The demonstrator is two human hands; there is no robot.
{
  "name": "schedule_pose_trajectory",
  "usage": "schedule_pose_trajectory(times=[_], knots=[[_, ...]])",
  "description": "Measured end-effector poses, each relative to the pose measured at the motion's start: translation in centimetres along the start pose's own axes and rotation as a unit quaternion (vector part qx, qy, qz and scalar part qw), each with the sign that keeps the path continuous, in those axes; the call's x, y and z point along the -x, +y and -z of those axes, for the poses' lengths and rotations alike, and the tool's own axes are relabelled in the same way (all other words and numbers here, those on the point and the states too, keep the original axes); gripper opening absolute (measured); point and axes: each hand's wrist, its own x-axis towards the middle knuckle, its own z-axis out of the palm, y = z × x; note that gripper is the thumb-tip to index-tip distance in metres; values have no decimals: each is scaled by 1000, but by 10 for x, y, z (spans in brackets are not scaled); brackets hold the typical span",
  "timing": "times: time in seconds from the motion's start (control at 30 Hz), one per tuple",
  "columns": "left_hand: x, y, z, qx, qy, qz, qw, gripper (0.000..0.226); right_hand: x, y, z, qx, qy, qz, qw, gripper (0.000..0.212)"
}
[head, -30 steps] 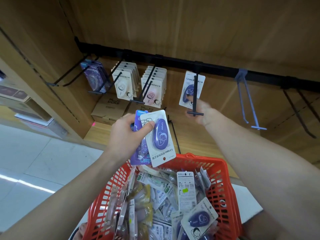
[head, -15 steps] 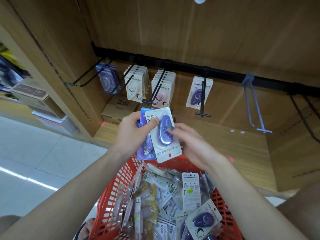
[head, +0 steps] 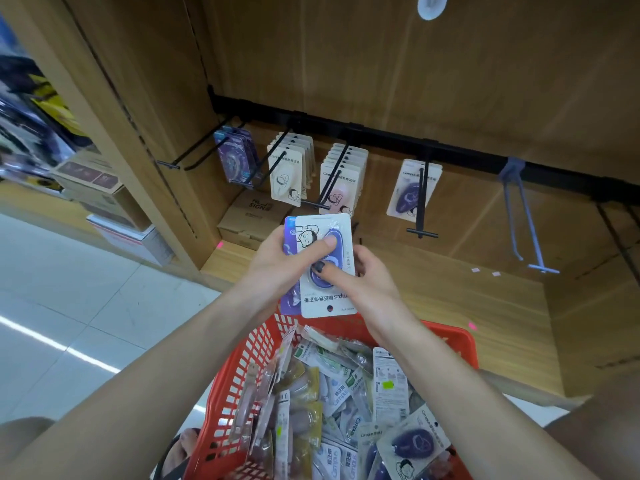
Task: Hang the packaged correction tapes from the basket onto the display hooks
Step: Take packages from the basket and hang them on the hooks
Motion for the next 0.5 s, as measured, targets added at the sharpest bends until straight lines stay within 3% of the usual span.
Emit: schedule_pose_trajectory(times=[0.07,0.2,0.33,0.5], knots=[[0,1,5,-12,5,4,1000,45,1,-2,-1,-55,-26,-27,998,52],[0,8,23,-36,18,-16,999,32,0,-8,4,-211,-151,-92,961,42],[3,17,42,-35,-1,-14,999,23,-10,-5,-1,-201,-182,-104,957,43],[11,28,65,-52,26,6,998,18,-17,-9,-20,-253,-265,-119,923,42]])
